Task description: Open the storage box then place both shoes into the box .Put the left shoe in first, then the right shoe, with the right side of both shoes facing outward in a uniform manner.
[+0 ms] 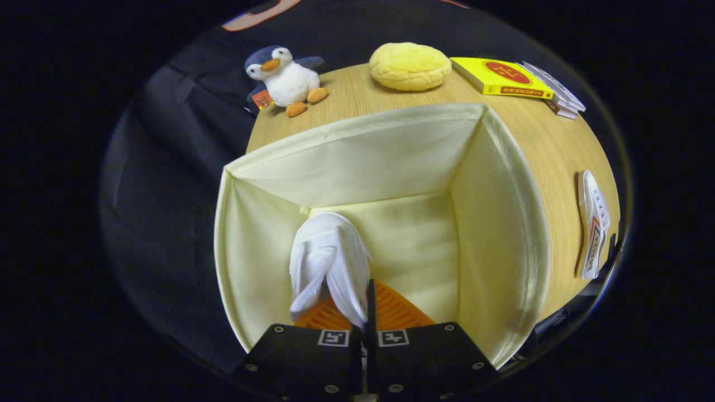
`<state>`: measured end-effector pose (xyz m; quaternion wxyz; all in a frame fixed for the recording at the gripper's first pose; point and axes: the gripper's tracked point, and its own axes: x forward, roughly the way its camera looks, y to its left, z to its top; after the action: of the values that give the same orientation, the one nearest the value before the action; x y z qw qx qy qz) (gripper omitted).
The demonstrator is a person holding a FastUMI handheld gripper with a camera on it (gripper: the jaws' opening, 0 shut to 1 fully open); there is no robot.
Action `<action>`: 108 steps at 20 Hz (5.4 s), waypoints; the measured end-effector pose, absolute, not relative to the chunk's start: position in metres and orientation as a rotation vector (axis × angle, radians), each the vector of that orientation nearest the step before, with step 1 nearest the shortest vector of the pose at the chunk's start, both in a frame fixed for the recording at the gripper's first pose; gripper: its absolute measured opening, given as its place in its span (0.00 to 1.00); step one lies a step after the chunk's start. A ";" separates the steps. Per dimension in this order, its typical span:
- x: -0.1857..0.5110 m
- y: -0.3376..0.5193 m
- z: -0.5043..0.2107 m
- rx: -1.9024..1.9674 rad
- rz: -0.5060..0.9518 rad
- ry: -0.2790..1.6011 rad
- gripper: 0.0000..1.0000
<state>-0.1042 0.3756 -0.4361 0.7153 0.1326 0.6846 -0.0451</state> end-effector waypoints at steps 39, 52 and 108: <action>-0.193 -0.047 -0.396 0.013 -0.120 1.124 0.73; -0.172 -0.079 -0.460 -0.079 -0.174 0.982 0.38; -0.076 0.305 -0.382 0.108 -0.116 1.190 0.03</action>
<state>-0.0764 0.3053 -0.3825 0.8251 0.0507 0.5601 -0.0544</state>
